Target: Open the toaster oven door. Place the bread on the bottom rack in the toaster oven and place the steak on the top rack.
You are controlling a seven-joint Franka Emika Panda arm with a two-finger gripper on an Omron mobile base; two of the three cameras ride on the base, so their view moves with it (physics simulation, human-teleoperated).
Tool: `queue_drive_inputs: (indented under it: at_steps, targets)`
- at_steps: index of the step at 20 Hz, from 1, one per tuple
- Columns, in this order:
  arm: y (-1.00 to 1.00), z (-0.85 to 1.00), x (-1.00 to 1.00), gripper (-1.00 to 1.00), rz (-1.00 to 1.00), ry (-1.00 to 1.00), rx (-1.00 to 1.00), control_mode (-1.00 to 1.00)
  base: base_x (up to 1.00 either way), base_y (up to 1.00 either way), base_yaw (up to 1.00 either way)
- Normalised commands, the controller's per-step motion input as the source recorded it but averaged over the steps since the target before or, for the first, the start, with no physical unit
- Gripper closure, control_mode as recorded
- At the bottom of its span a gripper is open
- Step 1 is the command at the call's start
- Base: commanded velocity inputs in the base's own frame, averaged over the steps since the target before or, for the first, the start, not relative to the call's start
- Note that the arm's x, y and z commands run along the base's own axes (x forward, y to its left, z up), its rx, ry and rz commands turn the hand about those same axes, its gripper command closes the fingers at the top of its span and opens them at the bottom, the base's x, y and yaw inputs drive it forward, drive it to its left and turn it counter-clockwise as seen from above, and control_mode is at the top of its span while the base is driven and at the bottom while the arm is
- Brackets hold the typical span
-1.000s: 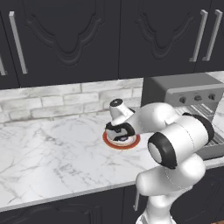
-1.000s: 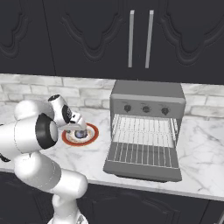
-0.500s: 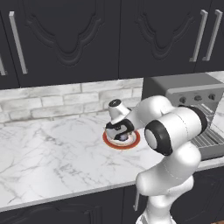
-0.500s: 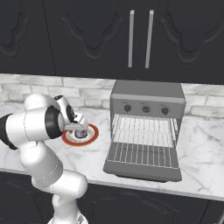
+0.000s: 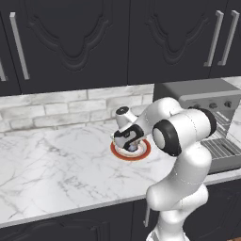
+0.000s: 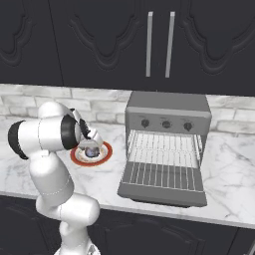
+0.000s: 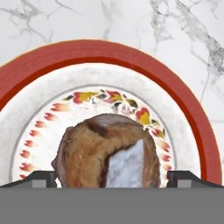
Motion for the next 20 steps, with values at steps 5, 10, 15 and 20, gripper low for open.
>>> queue_drive_inputs:
  at_steps: [5,10,15,20]
  targets:
    - [0.01,-0.21,0.15,-1.0,0.02,0.0,0.0,-1.0,0.0,0.0,0.0]
    - [0.0,-0.17,0.08,-1.0,0.02,0.0,-0.01,-1.0,0.0,0.0,0.0]
    - [0.02,-0.33,-0.02,1.0,0.03,0.0,-0.03,-1.0,0.0,0.0,0.0]
    - [-0.03,-0.41,-0.16,1.0,0.01,-0.01,-0.01,-1.0,0.0,0.0,0.0]
